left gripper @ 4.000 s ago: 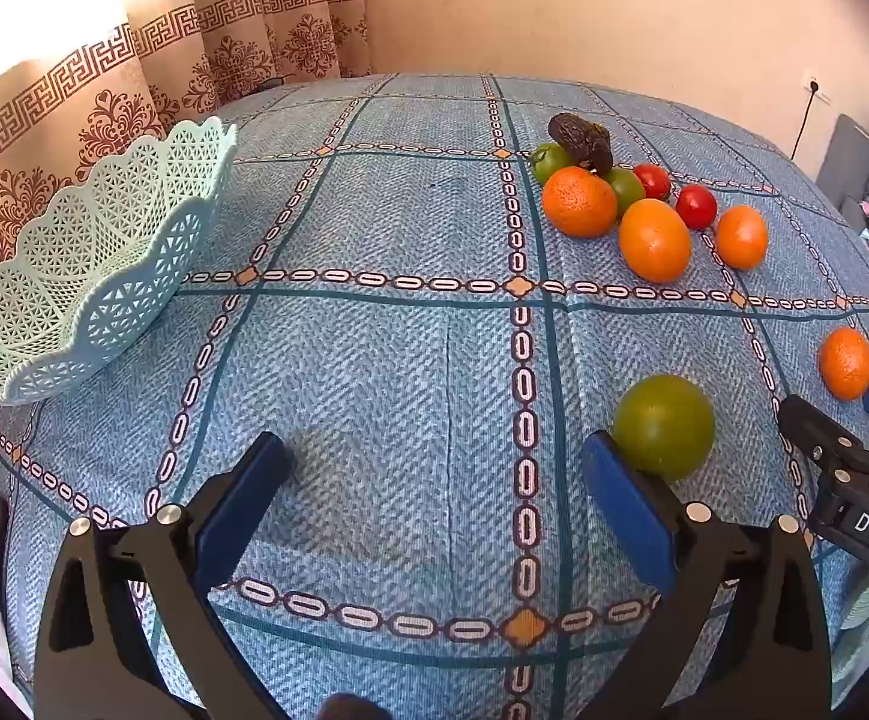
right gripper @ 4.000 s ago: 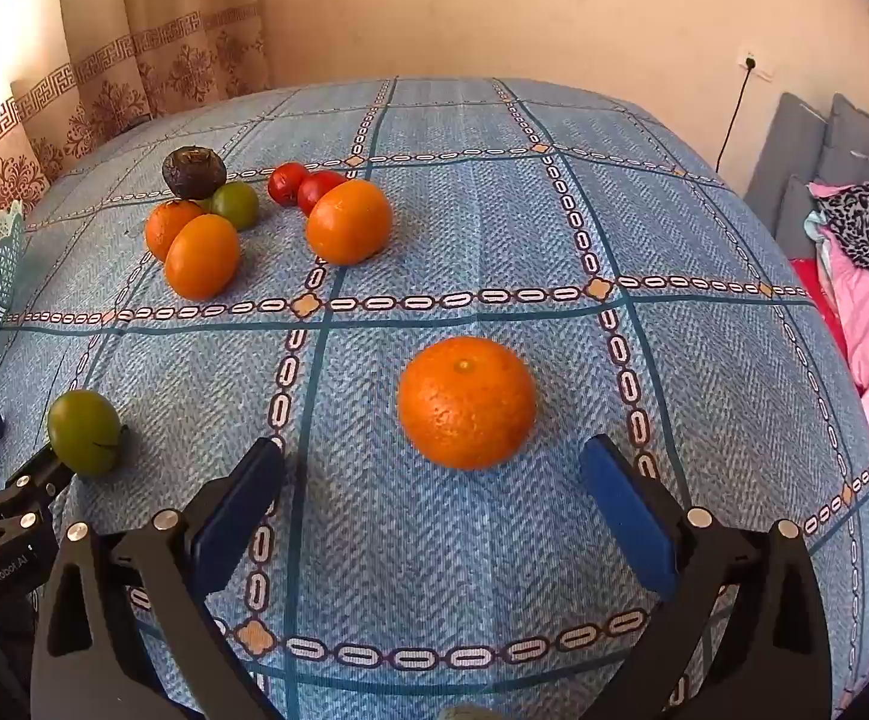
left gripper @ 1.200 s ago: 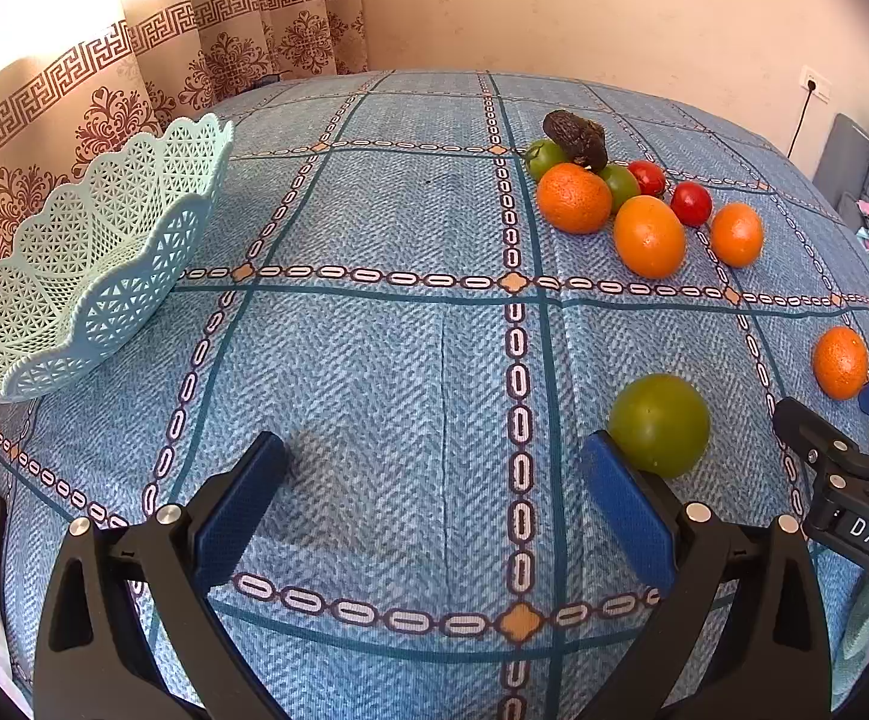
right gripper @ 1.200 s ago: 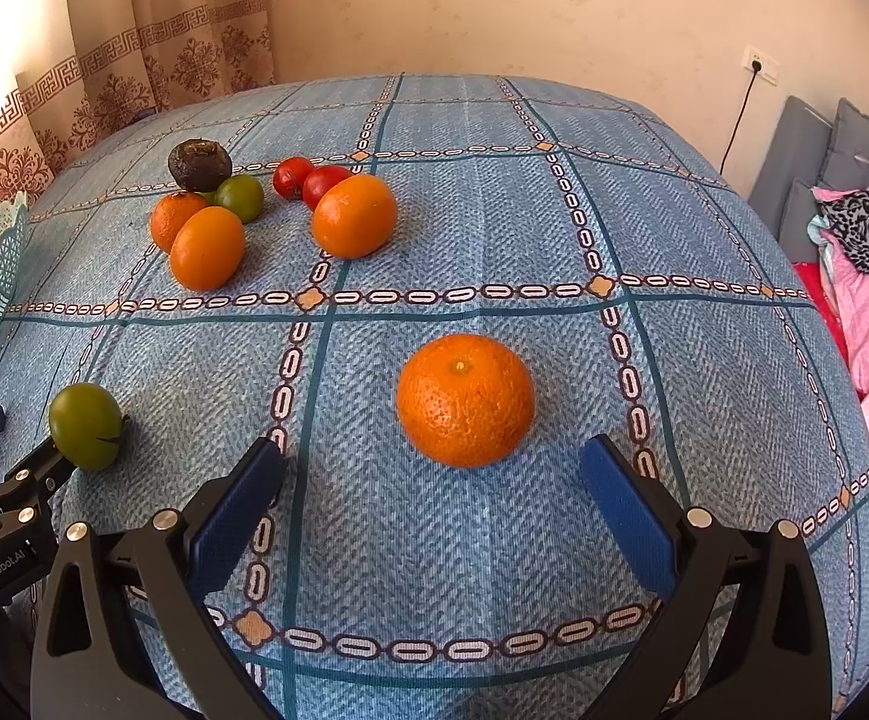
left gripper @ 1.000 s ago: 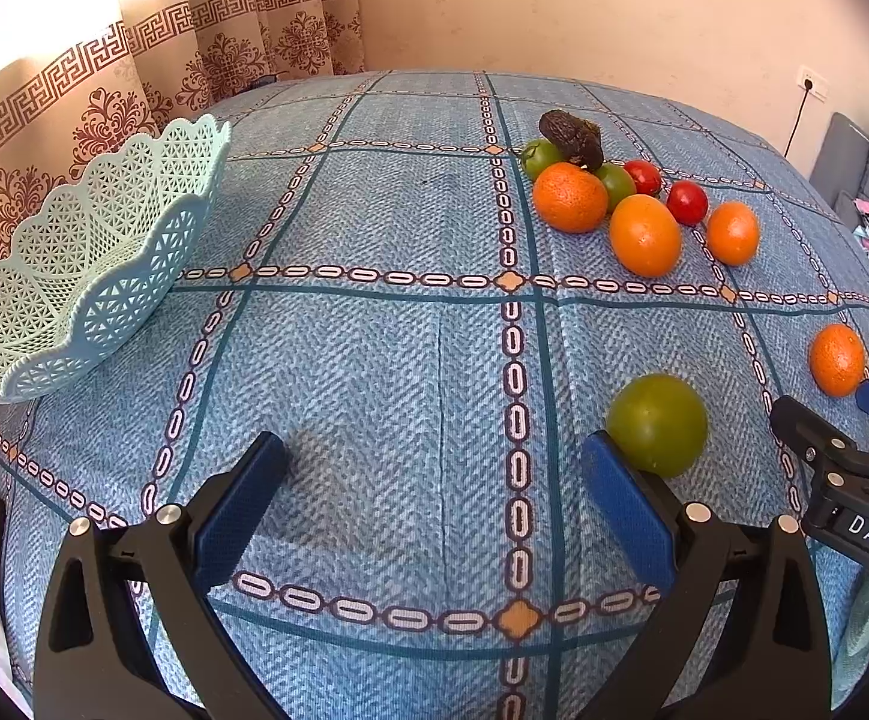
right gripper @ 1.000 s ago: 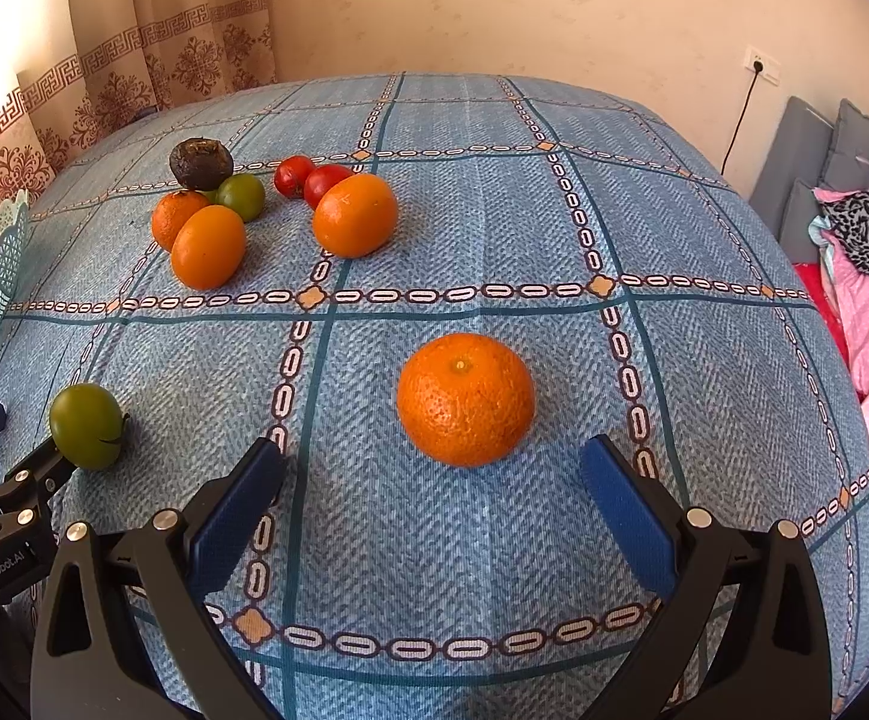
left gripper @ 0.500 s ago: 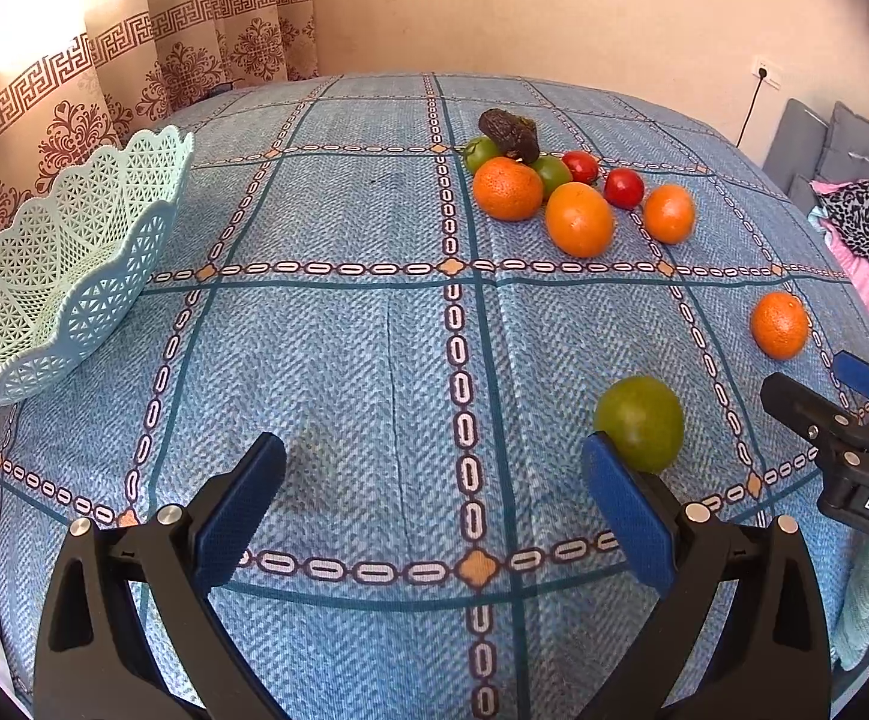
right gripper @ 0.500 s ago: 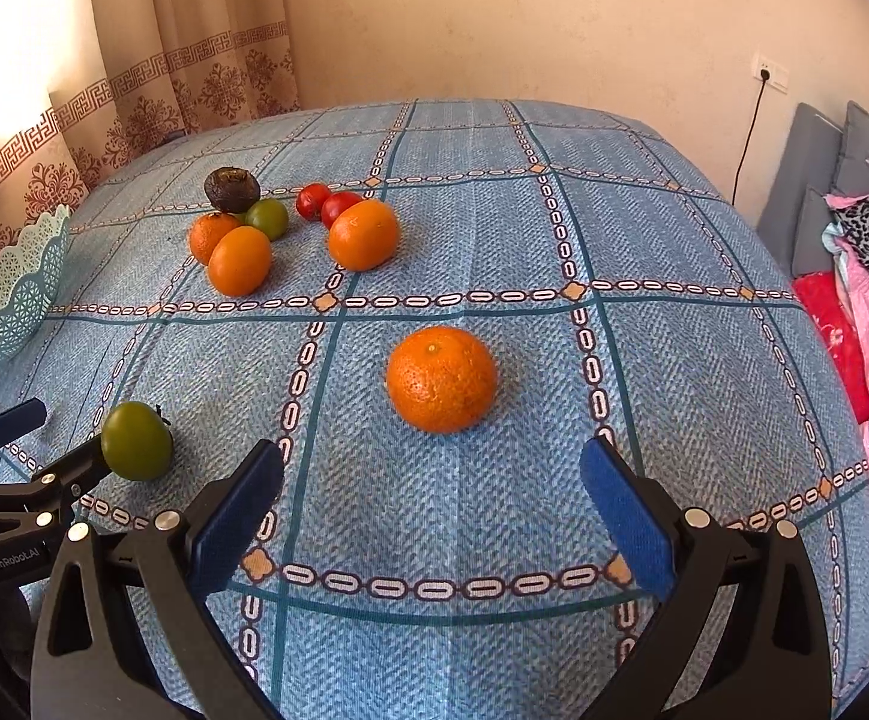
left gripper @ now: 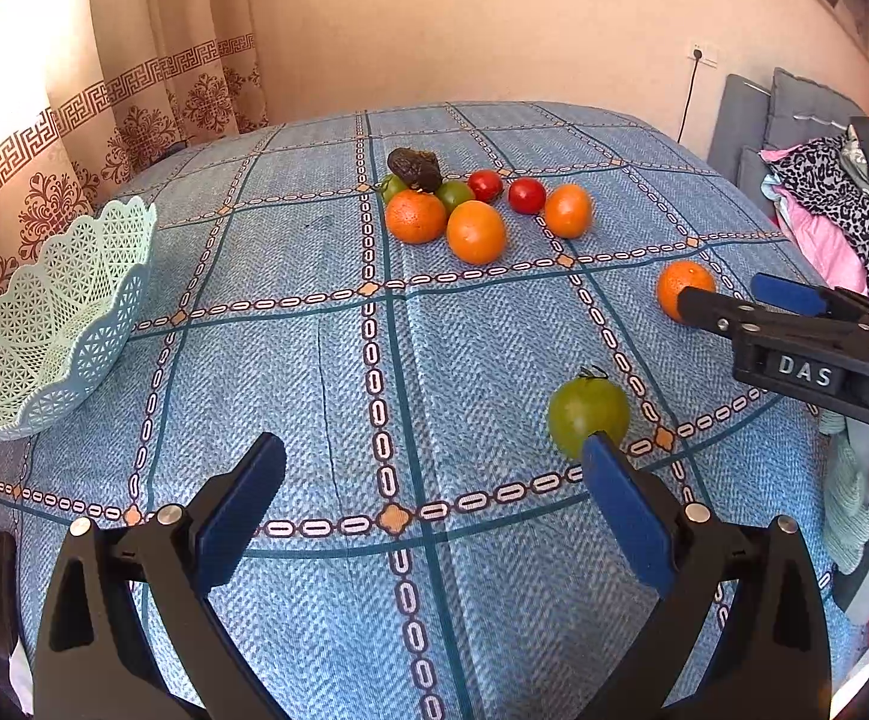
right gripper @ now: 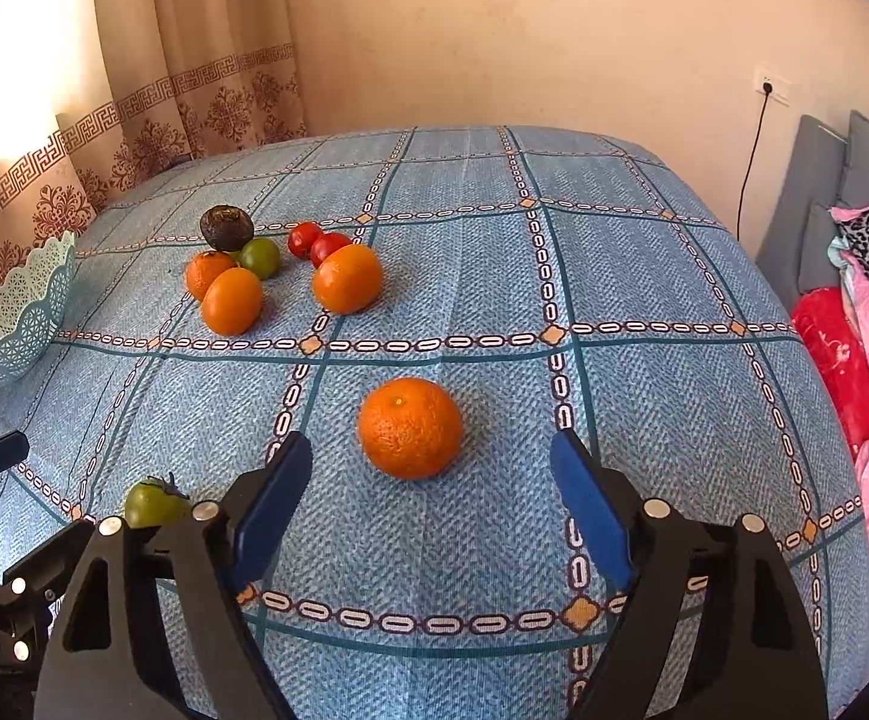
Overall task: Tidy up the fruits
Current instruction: 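Grasp the green tomato with the left gripper while the right gripper grasps the large orange, then carry both fruits into the light-blue lace basket and open both grippers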
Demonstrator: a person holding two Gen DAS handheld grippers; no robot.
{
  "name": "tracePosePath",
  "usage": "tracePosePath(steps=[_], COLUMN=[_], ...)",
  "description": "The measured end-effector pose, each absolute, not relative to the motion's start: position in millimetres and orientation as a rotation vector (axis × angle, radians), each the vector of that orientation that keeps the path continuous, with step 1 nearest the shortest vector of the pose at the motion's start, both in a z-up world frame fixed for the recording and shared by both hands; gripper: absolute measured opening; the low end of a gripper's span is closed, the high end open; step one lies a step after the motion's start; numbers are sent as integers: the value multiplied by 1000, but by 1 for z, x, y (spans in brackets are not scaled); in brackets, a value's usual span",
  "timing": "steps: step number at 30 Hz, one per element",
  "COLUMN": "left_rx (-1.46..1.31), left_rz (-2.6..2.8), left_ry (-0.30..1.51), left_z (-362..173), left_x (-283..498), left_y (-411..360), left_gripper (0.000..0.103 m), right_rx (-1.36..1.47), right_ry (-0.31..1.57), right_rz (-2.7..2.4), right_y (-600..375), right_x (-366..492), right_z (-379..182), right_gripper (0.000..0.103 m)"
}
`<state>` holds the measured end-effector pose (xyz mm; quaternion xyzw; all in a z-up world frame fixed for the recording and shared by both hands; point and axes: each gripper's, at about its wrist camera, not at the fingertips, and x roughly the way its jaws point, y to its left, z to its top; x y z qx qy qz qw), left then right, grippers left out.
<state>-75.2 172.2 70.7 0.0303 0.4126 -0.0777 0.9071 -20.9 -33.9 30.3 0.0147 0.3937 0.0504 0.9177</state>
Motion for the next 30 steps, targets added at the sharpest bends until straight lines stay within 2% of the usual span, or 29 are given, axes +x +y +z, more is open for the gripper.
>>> tracePosePath(steps=[7,10,13,16,18,22,23,30], left_rx=[73,78,59,21,-5,-13,-20,-26], left_rz=[-226,-252,-289,-317,-339,-349,-360,-338], left_ry=[844,858,894,934,962,971,972,943], left_z=[78,74,67,60,54,50,50,57], left_x=[-76,-69,-60,-51,-45,-40,-40,-47], left_y=[156,147,141,137,137,134,134,141], left_gripper=[100,95,87,74,61,45,37,35], right_rx=[42,55,69,72,73,83,87,107], right_ry=[840,852,855,852,853,850,849,847], right_rz=[127,129,135,144,145,148,150,154], right_y=[-27,-27,-29,-29,-29,-30,-31,-31], right_x=[-4,0,1,0,1,0,-1,-8], right_z=[21,17,15,14,14,14,14,16], right_gripper=[58,51,49,47,44,40,40,39])
